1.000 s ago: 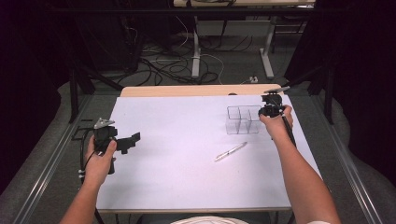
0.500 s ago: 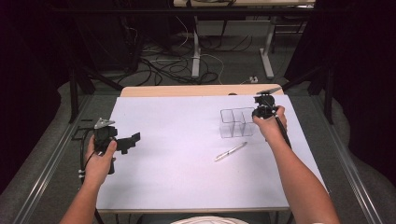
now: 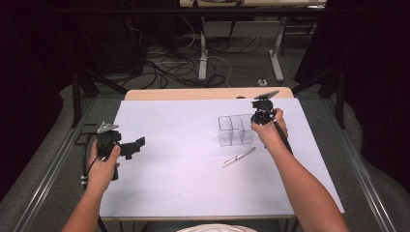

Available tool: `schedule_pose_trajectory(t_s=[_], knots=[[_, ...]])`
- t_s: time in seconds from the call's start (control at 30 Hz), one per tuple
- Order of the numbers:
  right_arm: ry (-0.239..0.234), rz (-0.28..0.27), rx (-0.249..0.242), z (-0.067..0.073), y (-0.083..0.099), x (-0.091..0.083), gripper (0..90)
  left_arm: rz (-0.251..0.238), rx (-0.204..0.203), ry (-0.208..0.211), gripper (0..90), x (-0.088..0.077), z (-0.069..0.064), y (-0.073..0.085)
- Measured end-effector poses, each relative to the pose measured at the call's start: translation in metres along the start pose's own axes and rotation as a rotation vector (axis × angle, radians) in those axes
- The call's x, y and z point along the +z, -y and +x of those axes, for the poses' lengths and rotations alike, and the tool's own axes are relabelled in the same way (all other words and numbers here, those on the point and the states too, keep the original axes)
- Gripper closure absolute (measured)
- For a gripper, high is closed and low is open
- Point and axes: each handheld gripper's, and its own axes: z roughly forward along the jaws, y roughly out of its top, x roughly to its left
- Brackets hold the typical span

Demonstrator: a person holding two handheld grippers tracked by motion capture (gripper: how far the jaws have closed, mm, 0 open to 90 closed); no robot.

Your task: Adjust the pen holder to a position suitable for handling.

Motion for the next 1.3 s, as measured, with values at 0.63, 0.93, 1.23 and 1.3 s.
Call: schedule_pose_trajectory(t_s=[0.63,0.93,1.23,1.3], knots=[[-0.057,0.064,0.022,0.026,0.003,-0.001,86.7,0.005,0.003,-0.002,1.5,0.001,0.000,0.000],[-0.090,0.104,0.008,0.042,0.006,-0.002,86.0,0.001,0.004,-0.006,1.5,0.001,0.000,0.001],[-0.131,0.130,0.020,0.058,0.009,-0.002,85.4,0.006,0.010,-0.003,1.5,0.001,-0.001,0.001],[-0.130,0.136,0.013,0.059,0.009,-0.002,85.3,0.004,0.009,-0.004,1.5,0.001,-0.001,0.001]])
